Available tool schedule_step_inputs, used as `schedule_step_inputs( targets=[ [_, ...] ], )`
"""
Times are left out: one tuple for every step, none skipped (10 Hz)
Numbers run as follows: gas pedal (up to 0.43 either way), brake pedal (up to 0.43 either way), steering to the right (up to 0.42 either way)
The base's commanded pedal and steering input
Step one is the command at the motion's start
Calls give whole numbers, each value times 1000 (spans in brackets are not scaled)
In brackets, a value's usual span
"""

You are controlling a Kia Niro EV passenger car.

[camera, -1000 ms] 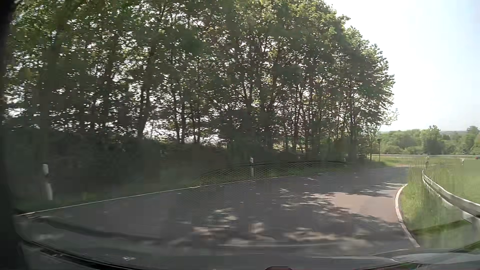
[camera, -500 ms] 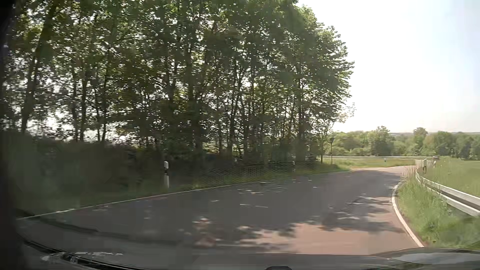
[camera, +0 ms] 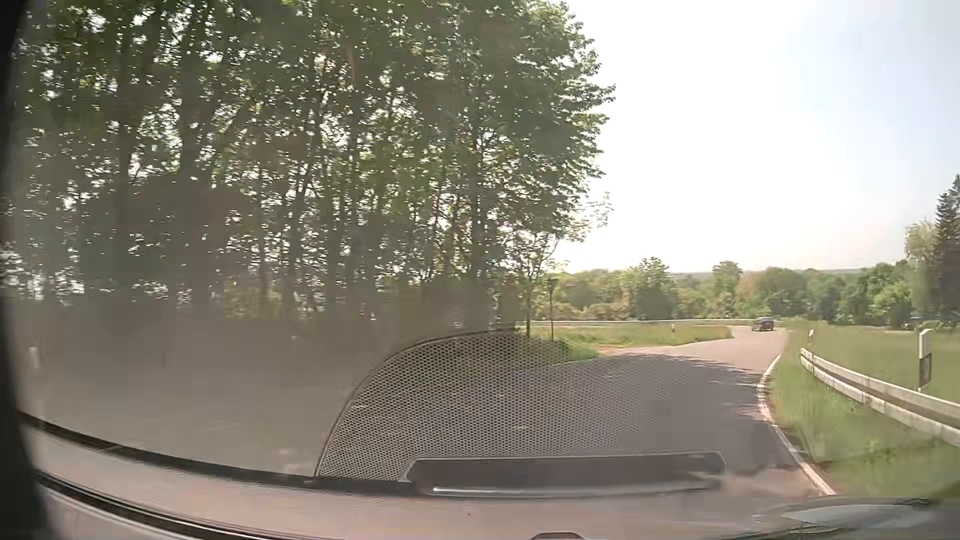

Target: Follow the waypoints while adhering to traffic rules and regulations

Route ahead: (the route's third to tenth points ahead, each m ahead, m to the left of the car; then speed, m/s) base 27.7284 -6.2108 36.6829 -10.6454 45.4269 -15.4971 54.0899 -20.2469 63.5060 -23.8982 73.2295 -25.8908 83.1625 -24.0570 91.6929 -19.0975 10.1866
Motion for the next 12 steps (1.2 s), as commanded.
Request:
schedule_step_inputs(
  targets=[
    [138,0,183],
    [138,0,180],
    [138,0,178],
    [138,0,173],
    [138,0,166],
    [138,0,156],
    [138,0,151],
    [138,0,145],
    [138,0,136],
    [150,0,125],
    [150,0,110],
    [150,0,97]
  ],
)
